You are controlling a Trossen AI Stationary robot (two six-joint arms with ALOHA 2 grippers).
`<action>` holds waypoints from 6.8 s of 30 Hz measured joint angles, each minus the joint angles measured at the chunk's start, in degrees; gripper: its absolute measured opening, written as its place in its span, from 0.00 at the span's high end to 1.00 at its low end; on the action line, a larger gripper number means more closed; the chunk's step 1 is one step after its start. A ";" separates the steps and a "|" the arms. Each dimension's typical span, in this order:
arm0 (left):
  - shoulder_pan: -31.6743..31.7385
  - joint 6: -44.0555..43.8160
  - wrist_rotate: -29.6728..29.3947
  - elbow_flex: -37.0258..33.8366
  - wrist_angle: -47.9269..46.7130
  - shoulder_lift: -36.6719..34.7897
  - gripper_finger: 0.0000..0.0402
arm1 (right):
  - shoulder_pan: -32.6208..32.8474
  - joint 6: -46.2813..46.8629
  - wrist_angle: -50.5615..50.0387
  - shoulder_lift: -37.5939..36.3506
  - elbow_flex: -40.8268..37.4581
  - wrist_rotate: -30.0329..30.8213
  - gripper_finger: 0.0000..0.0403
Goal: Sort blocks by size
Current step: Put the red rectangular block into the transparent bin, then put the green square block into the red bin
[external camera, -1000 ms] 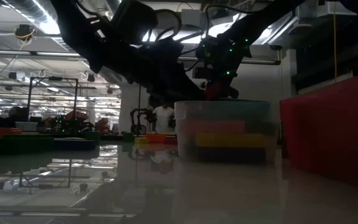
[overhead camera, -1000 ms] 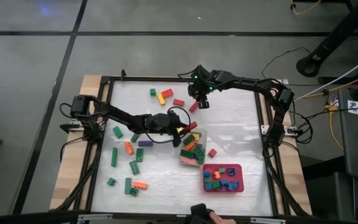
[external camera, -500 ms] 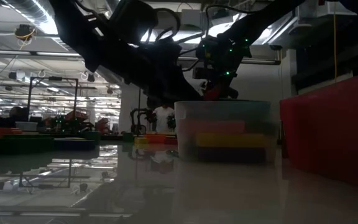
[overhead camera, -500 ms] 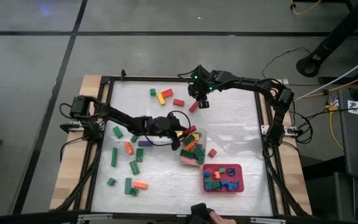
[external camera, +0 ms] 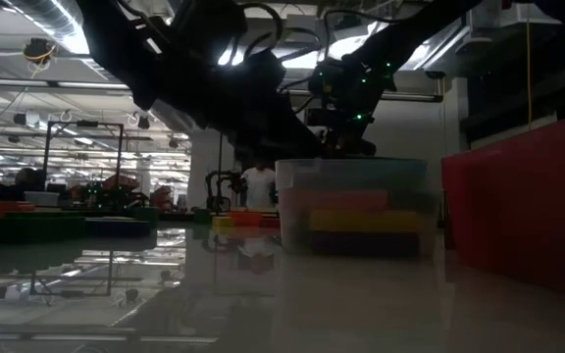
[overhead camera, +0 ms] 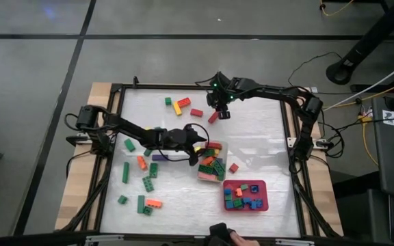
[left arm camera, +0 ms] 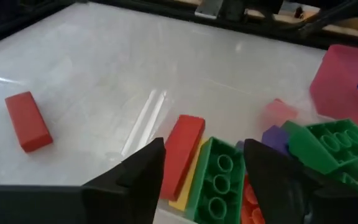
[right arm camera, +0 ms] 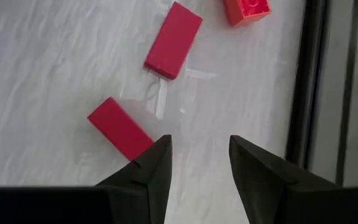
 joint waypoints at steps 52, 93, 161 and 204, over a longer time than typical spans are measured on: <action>4.75 -8.53 -5.76 -0.02 -53.87 -31.07 0.62 | 7.62 -10.54 -14.53 5.26 2.37 3.27 0.76; 8.84 -6.42 -7.27 -0.02 -61.51 -30.99 0.64 | 30.42 20.02 -30.58 4.32 13.49 14.06 0.50; 18.24 6.14 -4.28 -17.16 -52.58 -30.06 0.45 | 30.38 19.31 -34.75 4.32 14.29 18.86 0.50; -4.31 -0.36 7.83 -11.13 14.31 -13.90 0.71 | 9.44 21.45 -34.02 -11.17 14.10 8.66 0.50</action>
